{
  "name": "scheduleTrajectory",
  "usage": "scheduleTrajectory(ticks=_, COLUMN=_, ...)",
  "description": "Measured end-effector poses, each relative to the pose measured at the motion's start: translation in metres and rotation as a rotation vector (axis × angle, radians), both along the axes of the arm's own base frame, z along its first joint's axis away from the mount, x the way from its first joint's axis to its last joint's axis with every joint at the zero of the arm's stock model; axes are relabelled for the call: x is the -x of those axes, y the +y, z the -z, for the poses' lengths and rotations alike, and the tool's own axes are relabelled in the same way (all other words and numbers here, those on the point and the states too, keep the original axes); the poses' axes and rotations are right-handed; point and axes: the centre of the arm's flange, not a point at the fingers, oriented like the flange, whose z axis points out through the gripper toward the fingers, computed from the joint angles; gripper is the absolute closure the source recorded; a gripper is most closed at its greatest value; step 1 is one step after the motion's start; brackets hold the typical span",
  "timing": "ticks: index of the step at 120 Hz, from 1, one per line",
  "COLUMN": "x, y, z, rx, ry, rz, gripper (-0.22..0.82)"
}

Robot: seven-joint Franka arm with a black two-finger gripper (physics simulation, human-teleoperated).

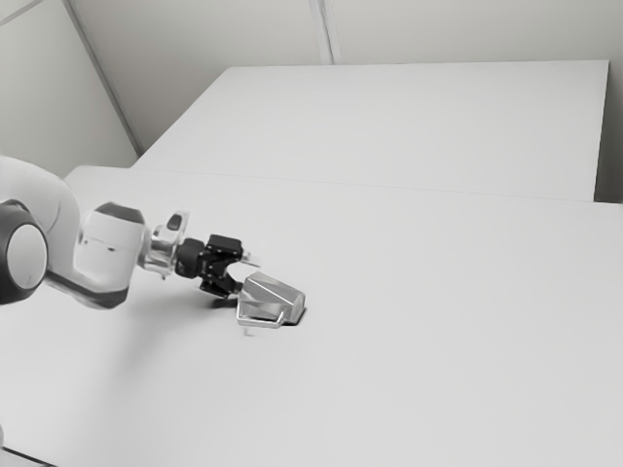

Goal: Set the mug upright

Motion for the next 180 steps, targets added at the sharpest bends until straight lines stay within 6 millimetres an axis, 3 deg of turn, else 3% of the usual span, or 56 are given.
scheduleTrajectory(ticks=25, x=0.007, y=-0.012, z=0.008, rx=0.055, ry=-0.075, rz=0.002, gripper=0.03)
scheduleTrajectory(ticks=32, x=0.007, y=-0.013, z=0.008, rx=0.059, ry=-0.098, rz=0.002, gripper=0.12)
scheduleTrajectory(ticks=46, x=0.007, y=-0.013, z=0.008, rx=0.059, ry=-0.137, rz=0.009, gripper=0.42)
scheduleTrajectory(ticks=58, x=0.008, y=-0.014, z=0.008, rx=0.057, ry=-0.162, rz=0.019, gripper=0.58)
scheduleTrajectory(ticks=73, x=0.009, y=-0.015, z=0.01, rx=0.054, ry=-0.186, rz=0.03, gripper=0.69)
scheduleTrajectory(ticks=97, x=0.008, y=-0.014, z=0.005, rx=0.044, ry=-0.228, rz=0.045, gripper=0.72)
scheduleTrajectory(ticks=116, x=-0.01, y=-0.015, z=-0.038, rx=0.022, ry=-0.336, rz=0.075, gripper=0.75)
scheduleTrajectory(ticks=133, x=-0.044, y=-0.015, z=-0.11, rx=-0.175, ry=-0.46, rz=0.235, gripper=0.76)
scheduleTrajectory(ticks=149, x=-0.061, y=-0.013, z=-0.14, rx=-0.553, ry=-0.418, rz=0.494, gripper=0.76)
scheduleTrajectory(ticks=160, x=-0.072, y=-0.025, z=-0.159, rx=-0.798, ry=-0.358, rz=0.646, gripper=0.76)
scheduleTrajectory(ticks=180, x=-0.08, y=-0.026, z=-0.163, rx=-1.033, ry=-0.244, rz=0.627, gripper=0.78)
